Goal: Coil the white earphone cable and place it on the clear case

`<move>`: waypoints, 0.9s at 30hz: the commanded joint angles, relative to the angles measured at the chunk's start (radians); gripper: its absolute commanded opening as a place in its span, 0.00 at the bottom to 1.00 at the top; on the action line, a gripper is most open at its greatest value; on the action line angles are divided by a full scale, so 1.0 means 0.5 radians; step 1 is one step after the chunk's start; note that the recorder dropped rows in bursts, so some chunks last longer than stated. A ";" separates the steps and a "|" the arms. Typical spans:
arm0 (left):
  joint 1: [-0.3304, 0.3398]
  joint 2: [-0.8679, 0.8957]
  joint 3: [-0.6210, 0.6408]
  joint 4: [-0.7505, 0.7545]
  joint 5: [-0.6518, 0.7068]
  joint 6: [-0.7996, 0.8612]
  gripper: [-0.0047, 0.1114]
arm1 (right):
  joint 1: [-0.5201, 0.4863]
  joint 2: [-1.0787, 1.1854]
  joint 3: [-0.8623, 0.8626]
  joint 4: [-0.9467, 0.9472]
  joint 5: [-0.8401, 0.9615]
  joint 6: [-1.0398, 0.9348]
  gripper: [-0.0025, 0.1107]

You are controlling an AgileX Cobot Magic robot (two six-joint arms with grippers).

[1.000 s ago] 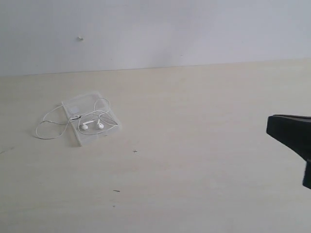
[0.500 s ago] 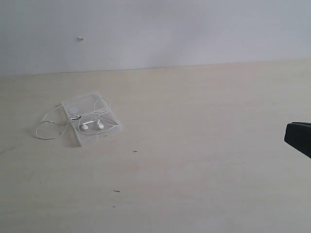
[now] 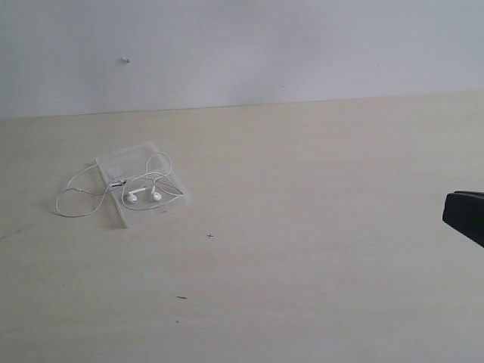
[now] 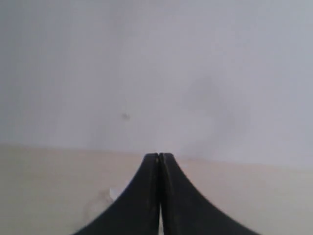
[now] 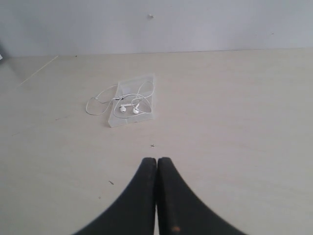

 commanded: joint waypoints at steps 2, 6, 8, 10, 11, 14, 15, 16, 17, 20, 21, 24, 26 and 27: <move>0.007 -0.005 0.455 0.275 -0.681 0.036 0.04 | -0.004 -0.006 0.007 -0.002 -0.009 0.008 0.03; 0.007 -0.005 0.667 0.301 -0.760 0.047 0.04 | -0.004 -0.006 0.007 -0.002 -0.009 0.008 0.03; 0.007 -0.005 0.739 0.301 -0.763 0.047 0.04 | -0.004 -0.006 0.007 -0.002 -0.009 0.008 0.03; 0.007 -0.005 0.788 0.301 -0.763 0.047 0.04 | -0.004 -0.005 0.007 -0.005 -0.009 0.008 0.03; 0.007 -0.005 0.788 0.301 -0.767 0.047 0.04 | -0.004 -0.005 0.007 -0.005 -0.009 0.008 0.03; 0.007 -0.005 0.788 0.314 -0.677 0.047 0.04 | -0.004 -0.005 0.007 -0.005 -0.009 0.008 0.03; 0.007 -0.005 0.788 0.339 -0.667 0.047 0.04 | -0.004 -0.005 0.007 -0.005 -0.009 0.008 0.03; 0.007 -0.005 0.788 0.360 -0.644 0.047 0.04 | -0.004 -0.005 0.007 -0.005 -0.009 0.008 0.03; 0.007 -0.005 0.788 0.388 -0.592 0.047 0.04 | -0.004 -0.005 0.007 -0.005 -0.009 0.008 0.03; 0.007 -0.005 0.788 0.388 -0.298 0.047 0.04 | -0.004 -0.005 0.007 -0.005 -0.009 0.008 0.03; 0.007 -0.005 0.788 0.384 -0.172 0.040 0.04 | -0.004 -0.005 0.007 -0.005 -0.009 0.008 0.03; 0.007 -0.005 0.788 0.385 -0.188 0.037 0.04 | -0.004 -0.005 0.007 -0.005 -0.009 0.008 0.03; 0.007 -0.005 0.788 0.385 -0.188 0.037 0.04 | -0.004 -0.005 0.007 -0.005 -0.009 0.008 0.03; 0.007 -0.005 0.788 0.385 -0.188 0.037 0.04 | -0.004 -0.005 0.007 -0.005 -0.009 0.008 0.03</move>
